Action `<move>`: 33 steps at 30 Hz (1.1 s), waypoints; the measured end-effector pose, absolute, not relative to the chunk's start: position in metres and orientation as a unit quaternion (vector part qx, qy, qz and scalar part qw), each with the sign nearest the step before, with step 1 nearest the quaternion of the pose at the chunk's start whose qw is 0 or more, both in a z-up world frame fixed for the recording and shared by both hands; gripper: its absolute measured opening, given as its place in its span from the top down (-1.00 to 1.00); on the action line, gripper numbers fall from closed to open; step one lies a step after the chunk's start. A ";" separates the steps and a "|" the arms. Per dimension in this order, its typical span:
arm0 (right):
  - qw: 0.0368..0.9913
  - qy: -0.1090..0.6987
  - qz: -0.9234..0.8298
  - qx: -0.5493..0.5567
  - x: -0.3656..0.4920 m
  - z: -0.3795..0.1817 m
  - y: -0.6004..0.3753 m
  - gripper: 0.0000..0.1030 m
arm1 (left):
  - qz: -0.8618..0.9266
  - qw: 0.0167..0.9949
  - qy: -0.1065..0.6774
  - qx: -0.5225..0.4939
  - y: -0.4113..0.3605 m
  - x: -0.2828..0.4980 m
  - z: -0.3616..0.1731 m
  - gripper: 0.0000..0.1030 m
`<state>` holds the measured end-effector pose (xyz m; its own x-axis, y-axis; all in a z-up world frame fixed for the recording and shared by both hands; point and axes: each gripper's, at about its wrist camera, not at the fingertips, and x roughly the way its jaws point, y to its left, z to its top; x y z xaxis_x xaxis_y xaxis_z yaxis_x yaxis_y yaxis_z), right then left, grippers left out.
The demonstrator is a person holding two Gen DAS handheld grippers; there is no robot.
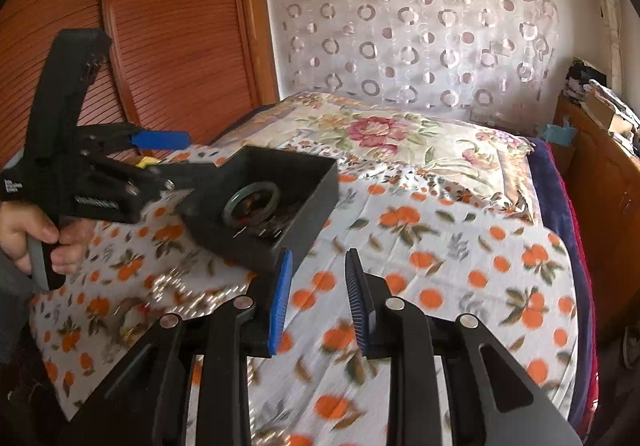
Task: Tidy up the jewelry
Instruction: 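Lower the pale green jade bangle into the black box and open the left tool, then move both tools back toward the remaining pearls and bangles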
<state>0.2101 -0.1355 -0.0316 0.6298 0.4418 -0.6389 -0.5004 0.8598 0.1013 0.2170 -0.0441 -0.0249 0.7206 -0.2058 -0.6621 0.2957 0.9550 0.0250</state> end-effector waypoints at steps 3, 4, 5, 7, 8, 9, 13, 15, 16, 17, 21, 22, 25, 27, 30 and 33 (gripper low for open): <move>0.897 0.350 0.268 -0.043 0.195 -0.038 -0.130 0.42 | -0.137 0.928 0.344 0.050 -0.034 0.186 -0.026 -0.59; 0.895 0.353 0.269 -0.047 0.188 -0.042 -0.127 0.42 | -0.138 0.928 0.344 0.046 -0.031 0.177 -0.028 -0.59; 0.894 0.355 0.270 -0.047 0.183 -0.045 -0.125 0.42 | -0.137 0.928 0.345 0.043 -0.029 0.170 -0.029 -0.59; 0.890 0.363 0.271 -0.045 0.175 -0.050 -0.122 0.42 | -0.136 0.928 0.346 0.035 -0.022 0.154 -0.032 -0.59; 0.889 0.366 0.271 -0.045 0.170 -0.053 -0.120 0.42 | -0.135 0.928 0.347 0.029 -0.017 0.143 -0.034 -0.59; 0.888 0.369 0.269 -0.044 0.165 -0.057 -0.118 0.42 | -0.132 0.928 0.346 0.025 -0.013 0.134 -0.036 -0.59; 0.885 0.380 0.266 -0.032 0.145 -0.066 -0.112 0.42 | -0.125 0.930 0.347 0.002 0.005 0.101 -0.043 -0.59; 0.885 0.379 0.267 -0.032 0.136 -0.068 -0.107 0.42 | -0.123 0.928 0.351 -0.003 0.011 0.091 -0.047 -0.59; 0.885 0.380 0.267 -0.032 0.132 -0.069 -0.107 0.42 | -0.123 0.926 0.356 -0.003 0.012 0.086 -0.050 -0.59; 0.884 0.382 0.269 -0.030 0.126 -0.072 -0.104 0.42 | -0.124 0.926 0.357 -0.002 0.014 0.082 -0.053 -0.59; 0.884 0.386 0.262 -0.030 0.114 -0.077 -0.101 0.42 | -0.120 0.925 0.359 0.002 0.015 0.074 -0.060 -0.60; 0.884 0.388 0.259 -0.026 0.111 -0.078 -0.101 0.42 | -0.121 0.925 0.360 -0.001 0.015 0.071 -0.062 -0.62; 0.885 0.395 0.245 -0.019 0.104 -0.081 -0.101 0.42 | -0.118 0.924 0.362 -0.007 0.013 0.065 -0.068 -0.73; 0.888 0.390 0.242 -0.013 0.098 -0.080 -0.102 0.15 | -0.121 0.924 0.364 -0.013 0.011 0.061 -0.070 -0.74; 0.892 0.384 0.240 -0.011 0.090 -0.079 -0.102 0.05 | -0.125 0.922 0.365 -0.021 0.008 0.056 -0.074 -0.78; 0.890 0.388 0.239 -0.007 0.086 -0.083 -0.103 0.05 | -0.132 0.918 0.373 -0.015 0.000 0.061 -0.080 -0.78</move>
